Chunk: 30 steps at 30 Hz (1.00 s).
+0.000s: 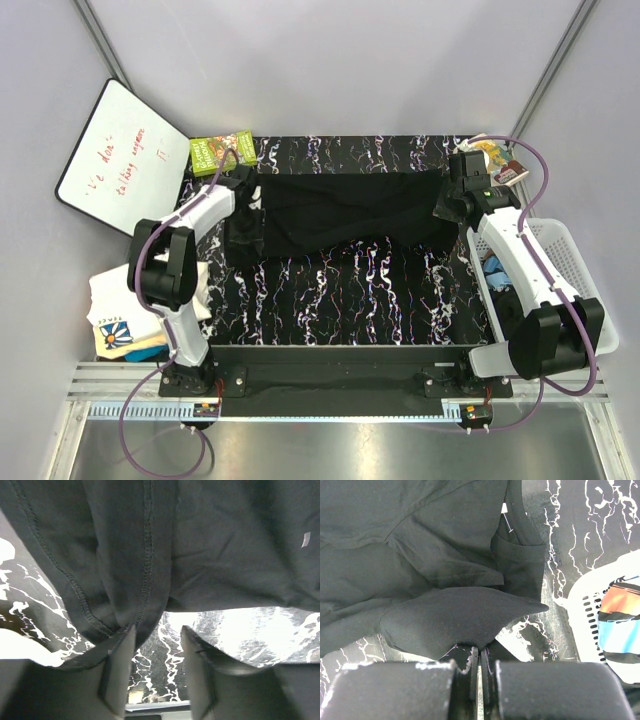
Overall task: Fold and stack the t-shirts
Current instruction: Grap the side of the flattened tshirt closest away from the robot with both arms
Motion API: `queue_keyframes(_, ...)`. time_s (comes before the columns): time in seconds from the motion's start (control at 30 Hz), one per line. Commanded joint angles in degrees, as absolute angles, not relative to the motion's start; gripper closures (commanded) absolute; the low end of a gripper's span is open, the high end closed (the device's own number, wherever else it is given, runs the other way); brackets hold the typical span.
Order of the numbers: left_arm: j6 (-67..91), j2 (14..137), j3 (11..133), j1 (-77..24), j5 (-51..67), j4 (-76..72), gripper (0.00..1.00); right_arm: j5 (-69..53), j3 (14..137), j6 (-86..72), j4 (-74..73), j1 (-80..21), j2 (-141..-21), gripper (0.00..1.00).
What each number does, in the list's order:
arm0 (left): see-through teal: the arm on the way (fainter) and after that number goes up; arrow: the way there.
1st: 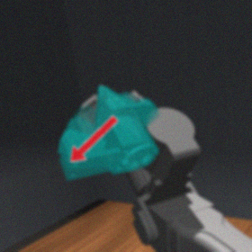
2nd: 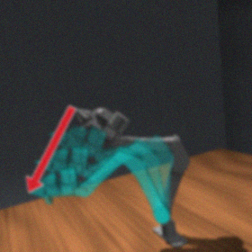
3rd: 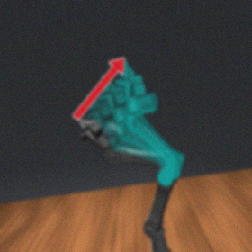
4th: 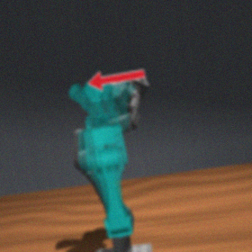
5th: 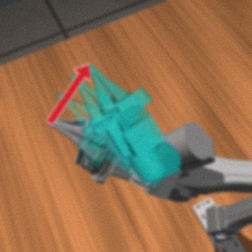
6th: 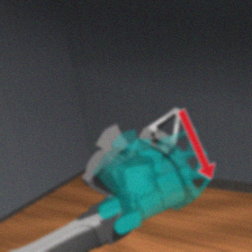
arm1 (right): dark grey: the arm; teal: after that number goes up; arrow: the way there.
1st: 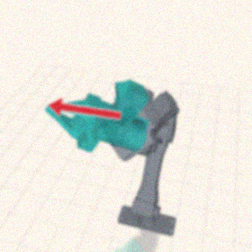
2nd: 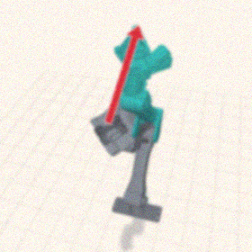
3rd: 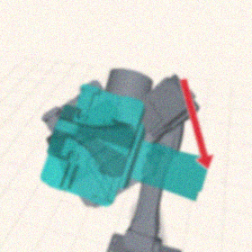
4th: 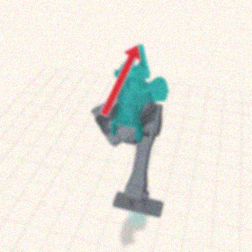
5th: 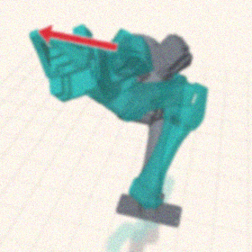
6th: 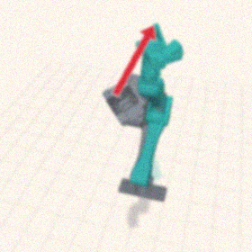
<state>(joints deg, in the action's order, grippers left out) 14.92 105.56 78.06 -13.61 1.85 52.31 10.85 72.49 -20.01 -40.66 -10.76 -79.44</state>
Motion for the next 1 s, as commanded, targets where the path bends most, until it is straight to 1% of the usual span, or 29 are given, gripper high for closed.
queue_keyframes(0.0, 15.20, 107.66, 75.68, -13.80, -2.28, 51.42, 0.67, 10.90, 73.65, -20.66, -40.78, -11.16, -77.08, 1.00)
queue_keyframes(0.1, 15.55, 108.28, 74.27, -13.71, -4.39, 51.59, 0.84, 11.16, 73.39, -20.39, -40.78, -11.16, -76.91, 1.00)
queue_keyframes(0.13, 15.90, 108.28, 74.18, -13.71, -5.00, 51.59, 1.00, 11.08, 73.39, -20.39, -40.78, -11.16, -76.90, 1.00)
queue_keyframes(0.27, 16.96, 106.44, 74.27, -13.71, -8.69, 52.99, 1.00, 10.81, 73.39, -20.13, -40.87, -11.16, -76.12, 1.00)
queue_keyframes(0.37, 17.84, 102.85, 74.88, -13.62, -10.80, 54.49, 1.00, 10.90, 73.13, -19.95, -41.22, -11.16, -74.71, 1.00)
queue_keyframes(0.63, 20.48, 94.75, 73.48, -11.95, -10.63, 58.00, 1.00, 6.77, 70.32, -20.91, -44.82, -11.16, -69.62, 1.00)
queue_keyframes(0.83, 21.53, 87.99, 66.55, -9.32, -9.67, 59.67, 1.00, 3.17, 63.99, -23.73, -50.97, -11.16, -64.35, 1.00)
queue_keyframes(0.97, 21.53, 85.35, 64.52, -7.39, -8.88, 60.82, 1.00, 0.18, 57.77, -27.50, -56.33, -11.16, -61.88, 1.00)
